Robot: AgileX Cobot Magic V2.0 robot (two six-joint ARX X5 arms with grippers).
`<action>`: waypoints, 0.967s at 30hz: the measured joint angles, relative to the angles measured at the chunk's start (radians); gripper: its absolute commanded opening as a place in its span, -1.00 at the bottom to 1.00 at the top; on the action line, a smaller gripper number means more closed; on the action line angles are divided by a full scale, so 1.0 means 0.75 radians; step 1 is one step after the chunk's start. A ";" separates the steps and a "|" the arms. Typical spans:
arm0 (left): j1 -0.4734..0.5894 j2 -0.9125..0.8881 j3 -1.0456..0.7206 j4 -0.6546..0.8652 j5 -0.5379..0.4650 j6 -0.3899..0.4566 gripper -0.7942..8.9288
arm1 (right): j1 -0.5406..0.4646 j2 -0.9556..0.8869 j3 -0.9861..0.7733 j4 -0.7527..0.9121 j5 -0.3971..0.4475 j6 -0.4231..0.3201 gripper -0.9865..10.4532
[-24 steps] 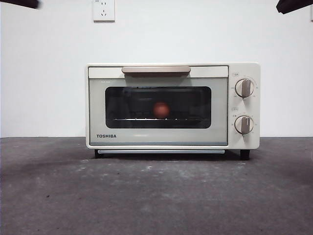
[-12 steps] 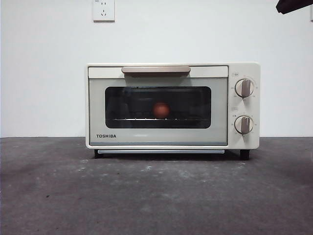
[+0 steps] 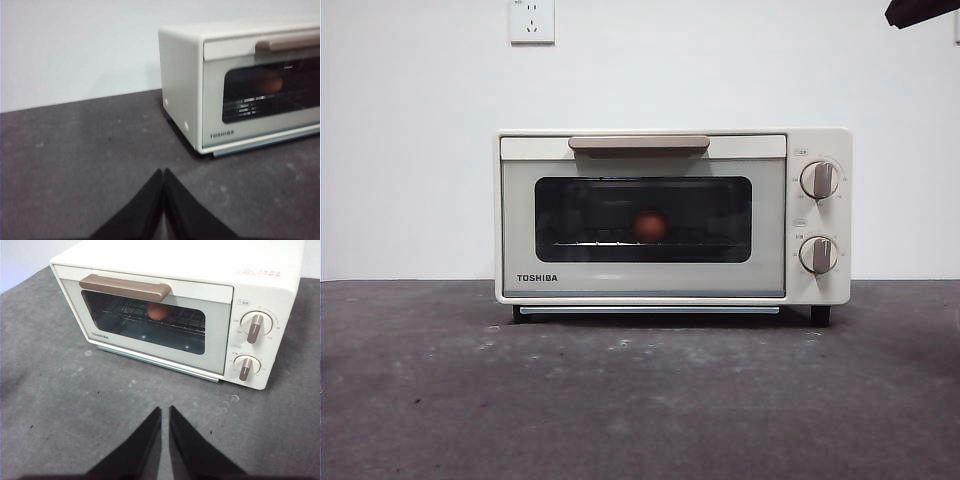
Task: Eggoven
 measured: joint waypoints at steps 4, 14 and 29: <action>0.000 -0.073 -0.021 -0.109 -0.003 0.001 -0.82 | 0.000 0.000 0.000 0.000 0.000 0.000 -0.82; 0.000 -0.143 -0.021 -0.276 -0.008 -0.011 -0.82 | 0.000 0.000 0.000 0.000 0.000 0.000 -0.82; 0.000 -0.143 -0.021 -0.276 -0.008 -0.011 -0.82 | 0.000 0.000 0.000 0.000 0.000 0.000 -0.82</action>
